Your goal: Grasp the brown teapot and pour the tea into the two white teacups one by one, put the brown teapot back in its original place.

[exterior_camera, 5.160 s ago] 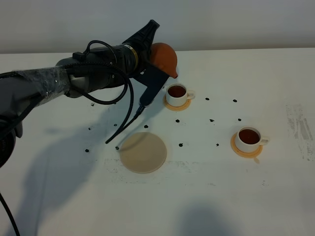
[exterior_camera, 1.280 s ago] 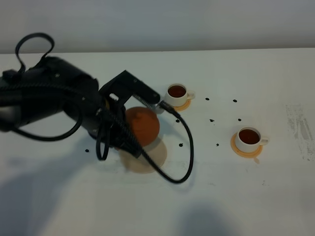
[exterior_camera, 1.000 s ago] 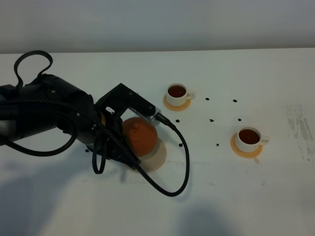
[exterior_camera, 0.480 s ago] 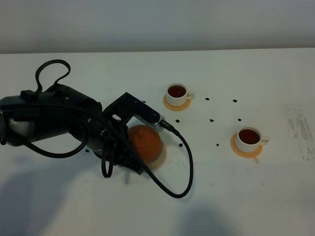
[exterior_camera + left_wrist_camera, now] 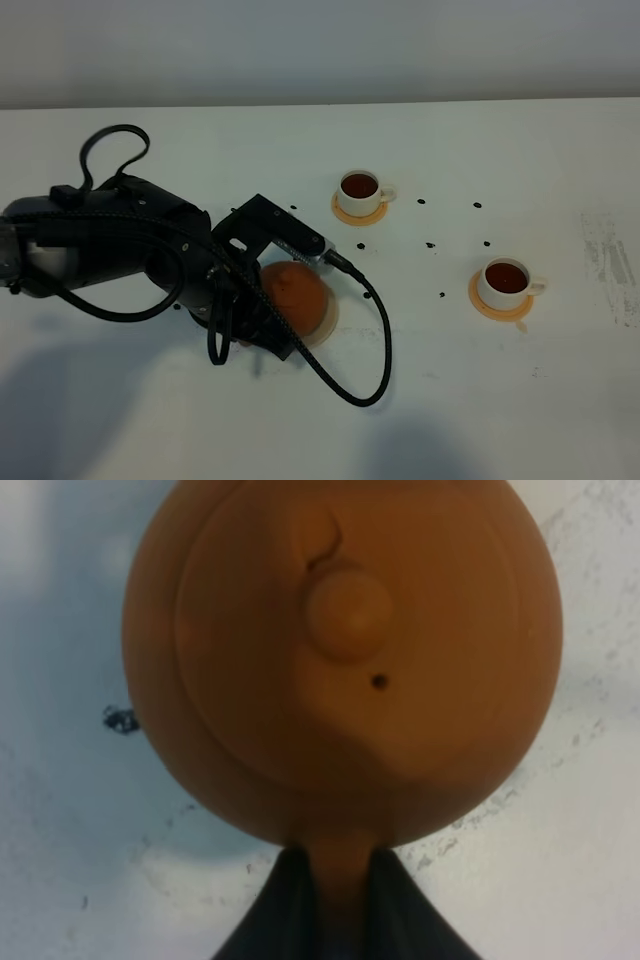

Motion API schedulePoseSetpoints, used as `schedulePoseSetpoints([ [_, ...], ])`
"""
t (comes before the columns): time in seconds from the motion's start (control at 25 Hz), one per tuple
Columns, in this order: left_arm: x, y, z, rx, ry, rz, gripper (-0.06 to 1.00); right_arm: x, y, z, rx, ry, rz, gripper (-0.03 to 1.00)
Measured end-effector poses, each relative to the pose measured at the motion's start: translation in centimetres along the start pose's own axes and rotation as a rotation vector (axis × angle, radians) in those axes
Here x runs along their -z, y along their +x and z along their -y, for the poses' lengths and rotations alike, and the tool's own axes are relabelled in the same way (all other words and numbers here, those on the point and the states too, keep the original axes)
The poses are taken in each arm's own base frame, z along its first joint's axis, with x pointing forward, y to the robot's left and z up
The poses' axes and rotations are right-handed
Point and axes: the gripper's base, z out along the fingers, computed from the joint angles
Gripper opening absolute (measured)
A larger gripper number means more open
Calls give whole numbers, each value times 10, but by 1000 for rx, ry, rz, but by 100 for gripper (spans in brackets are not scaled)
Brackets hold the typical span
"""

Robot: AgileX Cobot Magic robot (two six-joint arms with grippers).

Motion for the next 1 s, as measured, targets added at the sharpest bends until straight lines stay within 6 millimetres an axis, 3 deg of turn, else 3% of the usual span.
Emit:
schedulePoseSetpoints([
  [1.0,-4,0,0,0,1,-4,10,0,0,0,0,0,0,50],
])
